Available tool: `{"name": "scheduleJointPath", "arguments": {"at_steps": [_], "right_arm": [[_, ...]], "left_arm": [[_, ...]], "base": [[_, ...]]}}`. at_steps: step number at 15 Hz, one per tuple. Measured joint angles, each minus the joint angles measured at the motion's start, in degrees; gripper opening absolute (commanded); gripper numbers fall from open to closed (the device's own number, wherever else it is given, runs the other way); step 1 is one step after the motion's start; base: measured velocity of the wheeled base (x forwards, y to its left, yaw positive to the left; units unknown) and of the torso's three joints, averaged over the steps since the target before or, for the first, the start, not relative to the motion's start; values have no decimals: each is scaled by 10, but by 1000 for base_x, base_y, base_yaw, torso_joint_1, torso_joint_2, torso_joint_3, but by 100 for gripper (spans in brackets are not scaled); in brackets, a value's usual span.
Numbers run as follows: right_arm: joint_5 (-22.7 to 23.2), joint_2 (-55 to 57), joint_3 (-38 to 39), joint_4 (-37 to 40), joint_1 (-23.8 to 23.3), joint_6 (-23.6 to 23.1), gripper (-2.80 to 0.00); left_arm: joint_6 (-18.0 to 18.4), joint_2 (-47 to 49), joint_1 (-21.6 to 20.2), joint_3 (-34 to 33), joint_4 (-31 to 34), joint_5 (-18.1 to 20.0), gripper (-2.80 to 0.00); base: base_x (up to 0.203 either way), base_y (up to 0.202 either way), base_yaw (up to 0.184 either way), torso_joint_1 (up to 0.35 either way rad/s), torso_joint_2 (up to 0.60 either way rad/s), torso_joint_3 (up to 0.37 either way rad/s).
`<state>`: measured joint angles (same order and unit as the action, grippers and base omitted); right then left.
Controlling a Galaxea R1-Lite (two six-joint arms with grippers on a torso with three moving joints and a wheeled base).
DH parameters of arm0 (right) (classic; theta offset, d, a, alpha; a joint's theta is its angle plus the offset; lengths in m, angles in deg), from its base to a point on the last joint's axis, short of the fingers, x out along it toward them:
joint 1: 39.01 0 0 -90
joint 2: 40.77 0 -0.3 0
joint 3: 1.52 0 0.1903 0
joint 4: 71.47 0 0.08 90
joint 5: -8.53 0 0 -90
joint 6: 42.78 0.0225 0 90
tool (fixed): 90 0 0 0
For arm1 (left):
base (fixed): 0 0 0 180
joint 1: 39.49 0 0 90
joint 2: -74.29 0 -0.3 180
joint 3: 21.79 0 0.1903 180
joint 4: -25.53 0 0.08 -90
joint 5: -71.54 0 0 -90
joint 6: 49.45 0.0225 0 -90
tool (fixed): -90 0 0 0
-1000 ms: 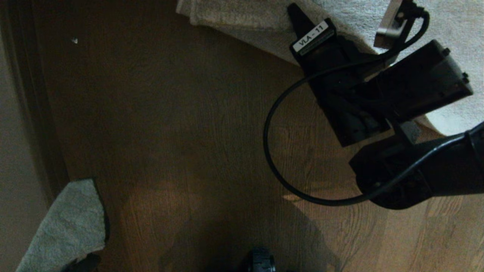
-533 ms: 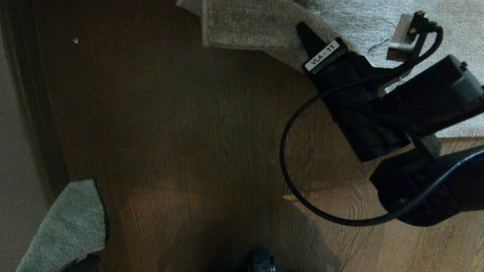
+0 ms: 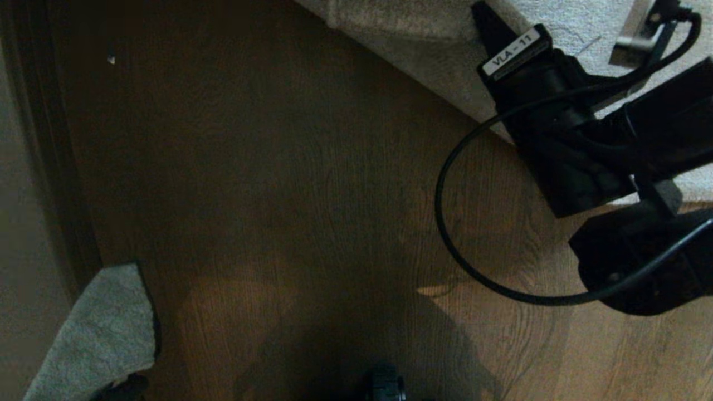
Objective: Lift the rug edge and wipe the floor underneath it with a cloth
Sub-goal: Lift up the carpet
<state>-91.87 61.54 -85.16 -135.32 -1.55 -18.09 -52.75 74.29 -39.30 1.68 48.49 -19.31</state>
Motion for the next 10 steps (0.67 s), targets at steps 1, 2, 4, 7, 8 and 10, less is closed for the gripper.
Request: {"name": "scheduleJointPath", "arguments": {"at_steps": [1,2,4,7,8,10], "right_arm": [[1,-1,-10,0,-3,0,-280],[1,-1,-21,2,-7,1,-280],[1,-1,-36,3,-11,3,-280],[12,-3,-42,2,-13,3,-280],[14,-4,-43,2,-13,3,-280],[15,-4,-43,1,-15,3,-280]], "left_arm": [[0,0,0,0,0,0,-280],[0,0,0,0,0,0,-280],[0,0,0,0,0,0,-280],[0,0,0,0,0,0,-280],[0,0,0,0,0,0,-280],[0,0,0,0,0,0,-280]], "base": [[0,0,0,0,0,0],[0,0,0,0,0,0],[0,0,0,0,0,0],[0,0,0,0,0,0],[0,0,0,0,0,0],[0,0,0,0,0,0]]}}
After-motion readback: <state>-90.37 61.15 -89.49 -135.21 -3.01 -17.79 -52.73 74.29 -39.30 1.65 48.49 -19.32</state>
